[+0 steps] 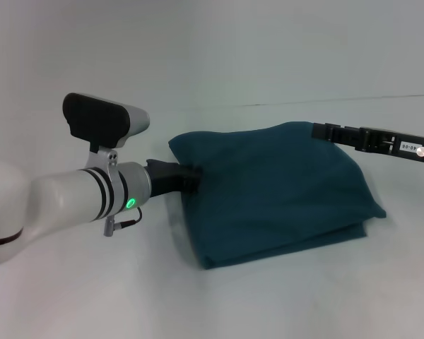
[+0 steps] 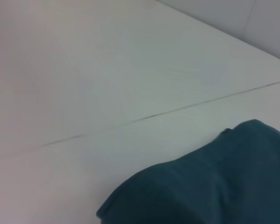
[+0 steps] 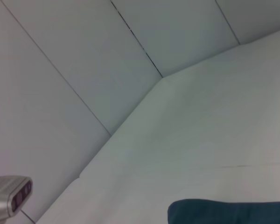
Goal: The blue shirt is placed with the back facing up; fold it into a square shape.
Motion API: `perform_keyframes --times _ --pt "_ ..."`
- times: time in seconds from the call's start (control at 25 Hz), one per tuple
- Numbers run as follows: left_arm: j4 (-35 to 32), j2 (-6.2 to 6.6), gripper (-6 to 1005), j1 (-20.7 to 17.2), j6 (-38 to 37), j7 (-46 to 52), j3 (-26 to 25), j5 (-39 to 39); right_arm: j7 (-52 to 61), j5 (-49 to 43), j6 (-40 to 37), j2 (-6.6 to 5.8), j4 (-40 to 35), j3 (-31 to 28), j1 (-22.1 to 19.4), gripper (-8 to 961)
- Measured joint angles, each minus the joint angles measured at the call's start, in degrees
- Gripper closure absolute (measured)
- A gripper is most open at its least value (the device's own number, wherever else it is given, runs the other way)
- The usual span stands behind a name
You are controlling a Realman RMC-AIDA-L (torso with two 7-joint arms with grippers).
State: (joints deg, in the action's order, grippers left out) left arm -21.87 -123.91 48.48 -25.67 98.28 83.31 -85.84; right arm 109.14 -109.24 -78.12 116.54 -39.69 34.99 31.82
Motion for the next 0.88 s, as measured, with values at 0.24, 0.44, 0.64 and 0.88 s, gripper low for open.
perform_keyframes --times 0.24,0.44,0.64,0.88 --pt "-0.6 0.99 919 -0.35 0.27 0.0 -2.82 -3.45 -0.08 0.12 0.28 0.3 0.35 -0.27 -0.59 501" --pt "-3.38 1.49 920 -1.24 0.11 -0.02 -7.41 -8.66 -0.08 0.12 0.57 0.66 0.83 -0.56 -0.86 500" --pt "-5.33 1.87 920 -1.41 0.57 -0.07 -9.21 -10.46 -0.14 0.16 1.67 0.7 1.79 -0.26 -0.8 500" --pt "-6.42 1.99 920 -1.14 1.68 -0.27 -9.71 -11.36 -0.21 0.26 1.94 0.69 1.81 -0.15 -0.48 500"
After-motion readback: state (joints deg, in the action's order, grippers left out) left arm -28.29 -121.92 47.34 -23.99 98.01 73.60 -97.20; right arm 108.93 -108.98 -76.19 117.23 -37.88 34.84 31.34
